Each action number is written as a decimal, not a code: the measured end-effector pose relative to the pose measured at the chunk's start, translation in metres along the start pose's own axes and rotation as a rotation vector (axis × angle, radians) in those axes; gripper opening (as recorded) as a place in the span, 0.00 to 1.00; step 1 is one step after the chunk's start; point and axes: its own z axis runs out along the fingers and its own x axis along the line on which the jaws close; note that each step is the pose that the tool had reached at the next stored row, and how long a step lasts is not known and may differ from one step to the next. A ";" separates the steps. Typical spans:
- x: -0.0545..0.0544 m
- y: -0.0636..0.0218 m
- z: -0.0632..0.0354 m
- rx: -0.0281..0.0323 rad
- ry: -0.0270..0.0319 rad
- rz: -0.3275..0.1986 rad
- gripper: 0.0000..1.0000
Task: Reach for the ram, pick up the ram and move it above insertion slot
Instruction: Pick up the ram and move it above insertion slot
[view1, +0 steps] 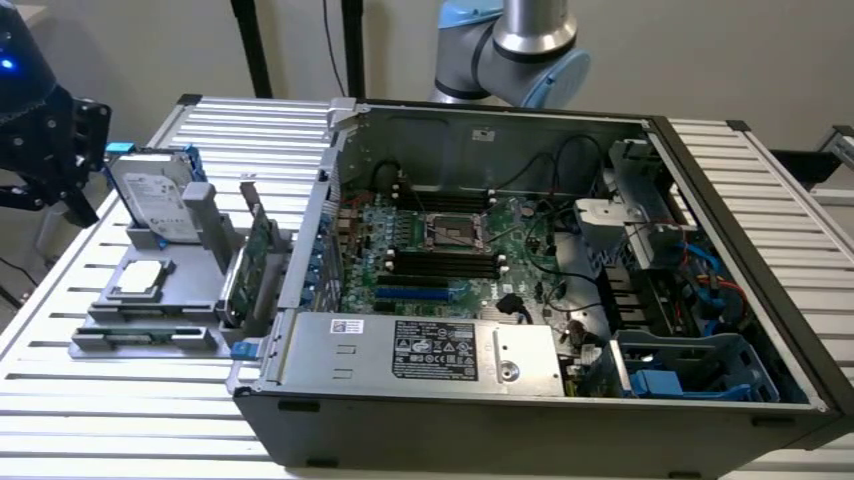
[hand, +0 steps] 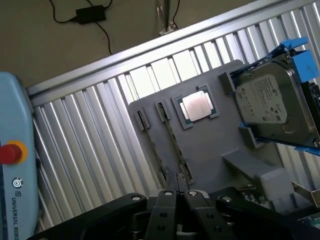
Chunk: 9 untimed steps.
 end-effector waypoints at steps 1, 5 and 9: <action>0.000 0.0000 0.0000 0.0003 0.0006 -0.019 0.11; 0.000 0.0000 0.0000 0.0020 0.0027 -0.090 0.11; 0.000 0.0000 0.0001 0.0045 0.0046 -0.164 0.11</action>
